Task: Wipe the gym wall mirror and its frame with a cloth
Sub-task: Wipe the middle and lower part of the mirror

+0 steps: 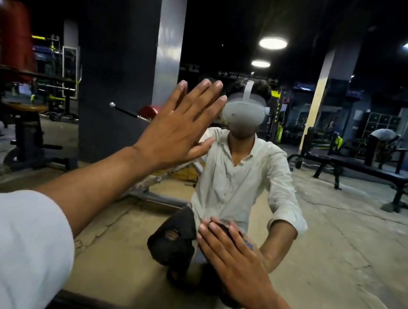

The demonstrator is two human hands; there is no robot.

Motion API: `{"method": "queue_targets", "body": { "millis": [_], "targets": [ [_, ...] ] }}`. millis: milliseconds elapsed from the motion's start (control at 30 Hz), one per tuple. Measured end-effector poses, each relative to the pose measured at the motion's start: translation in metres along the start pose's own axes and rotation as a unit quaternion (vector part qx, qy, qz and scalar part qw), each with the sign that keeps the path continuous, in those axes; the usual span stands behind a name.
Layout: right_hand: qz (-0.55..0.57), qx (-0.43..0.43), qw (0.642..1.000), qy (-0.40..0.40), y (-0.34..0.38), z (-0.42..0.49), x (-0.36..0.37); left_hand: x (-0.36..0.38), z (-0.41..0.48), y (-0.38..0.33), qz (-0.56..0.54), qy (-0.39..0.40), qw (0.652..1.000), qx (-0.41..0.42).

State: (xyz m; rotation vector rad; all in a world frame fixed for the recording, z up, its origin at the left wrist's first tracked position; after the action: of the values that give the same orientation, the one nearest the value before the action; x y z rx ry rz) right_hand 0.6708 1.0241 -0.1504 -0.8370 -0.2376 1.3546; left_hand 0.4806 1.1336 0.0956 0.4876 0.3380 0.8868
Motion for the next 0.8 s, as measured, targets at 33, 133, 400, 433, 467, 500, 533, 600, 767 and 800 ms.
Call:
{"method": "queue_targets", "body": {
  "millis": [33, 133, 400, 433, 467, 500, 533, 600, 767, 800],
  "targets": [
    [-0.005, 0.025, 1.0, -0.008, -0.012, 0.005, -0.011, 0.005, 0.004, 0.0, -0.006, -0.012, 1.0, -0.002],
    [-0.005, 0.152, 0.987, -0.046, -0.056, 0.022, -0.046, 0.018, 0.001, -0.005, -0.029, -0.044, 0.998, -0.017],
    [-0.035, 0.398, 0.888, -0.226, -0.146, 0.152, -0.074, 0.031, -0.007, -0.002, -0.063, -0.078, 0.995, -0.029],
    [-0.032, 0.366, 0.904, -0.218, -0.144, 0.172, -0.072, 0.031, -0.007, -0.002, -0.064, -0.077, 0.995, -0.029],
    [-0.026, 0.319, 0.925, -0.203, -0.141, 0.19, -0.07, 0.031, -0.006, -0.003, -0.063, -0.079, 0.994, -0.03],
    [-0.019, 0.269, 0.945, -0.185, -0.138, 0.202, -0.068, 0.03, -0.006, -0.002, -0.064, -0.083, 0.994, -0.032],
    [-0.02, 0.229, 0.959, -0.167, -0.141, 0.21, -0.069, 0.03, -0.006, -0.002, -0.07, -0.089, 0.993, -0.034],
    [-0.046, 0.216, 0.961, -0.167, -0.159, 0.216, -0.077, 0.029, -0.006, -0.002, -0.085, -0.098, 0.991, -0.032],
    [-0.076, 0.505, 0.812, -0.284, -0.207, 0.218, -0.101, 0.035, -0.008, -0.002, -0.093, -0.091, 0.991, -0.029],
    [-0.073, 0.519, 0.801, -0.29, -0.201, 0.228, -0.1, 0.035, -0.008, -0.003, -0.091, -0.091, 0.991, -0.027]
  ]
}}
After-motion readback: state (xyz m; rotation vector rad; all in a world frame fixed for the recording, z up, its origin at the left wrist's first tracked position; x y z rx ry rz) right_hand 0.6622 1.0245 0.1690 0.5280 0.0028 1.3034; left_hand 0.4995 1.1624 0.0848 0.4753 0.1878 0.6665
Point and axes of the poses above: each hand's wrist, its own z-axis towards the middle knuckle, its own x-axis out of the palm, y = z × x, the point moved 3 cm from there along z, towards the middle knuckle, and after that the axes turned 13 degrees about -y, right-handed, at the moved point
